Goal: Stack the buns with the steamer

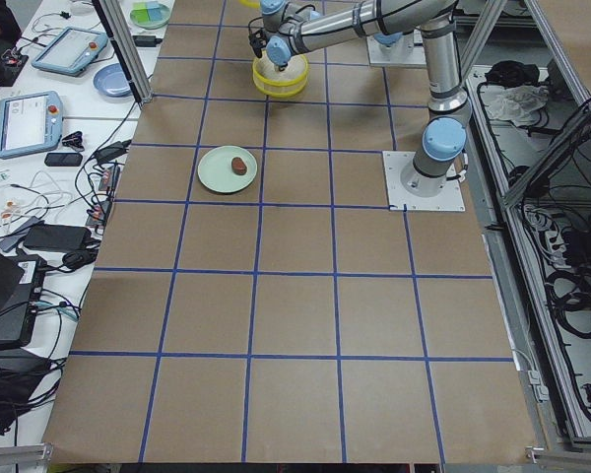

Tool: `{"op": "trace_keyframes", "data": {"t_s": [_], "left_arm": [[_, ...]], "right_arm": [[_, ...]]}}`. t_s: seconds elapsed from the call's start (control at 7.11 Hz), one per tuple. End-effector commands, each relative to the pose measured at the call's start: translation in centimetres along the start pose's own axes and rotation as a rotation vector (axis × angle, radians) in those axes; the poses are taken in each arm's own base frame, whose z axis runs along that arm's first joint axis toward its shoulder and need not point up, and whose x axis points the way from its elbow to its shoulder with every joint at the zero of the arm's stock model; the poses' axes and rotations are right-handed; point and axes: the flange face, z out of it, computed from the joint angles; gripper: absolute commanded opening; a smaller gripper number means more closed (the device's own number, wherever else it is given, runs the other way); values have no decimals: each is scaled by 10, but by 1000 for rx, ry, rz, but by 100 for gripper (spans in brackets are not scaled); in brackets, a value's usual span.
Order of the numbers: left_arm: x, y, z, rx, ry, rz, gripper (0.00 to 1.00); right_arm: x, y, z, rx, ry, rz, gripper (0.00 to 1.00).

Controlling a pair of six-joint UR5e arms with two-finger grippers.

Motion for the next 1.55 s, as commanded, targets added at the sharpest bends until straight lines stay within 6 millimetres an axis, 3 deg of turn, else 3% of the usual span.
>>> {"op": "trace_keyframes", "data": {"t_s": [0.0, 0.42, 0.56, 0.84, 1.12, 1.41], "left_arm": [[2, 0, -2, 4, 5, 35, 100], [3, -1, -11, 19, 6, 81, 100], [-4, -7, -29, 30, -8, 137, 100], [-52, -62, -74, 79, -80, 367, 100], [-107, -106, -119, 110, -107, 350, 100], [-173, -150, -153, 125, -111, 276, 100]], "right_arm": [[-24, 10, 3, -21, -11, 57, 0], [-55, 17, -1, -18, -25, 107, 0], [-71, 18, -1, -22, -25, 125, 0], [-117, 24, 8, -43, -32, 104, 0], [-193, 44, 14, -53, -32, 45, 0], [-268, 71, -6, -24, -28, -55, 0]]}}
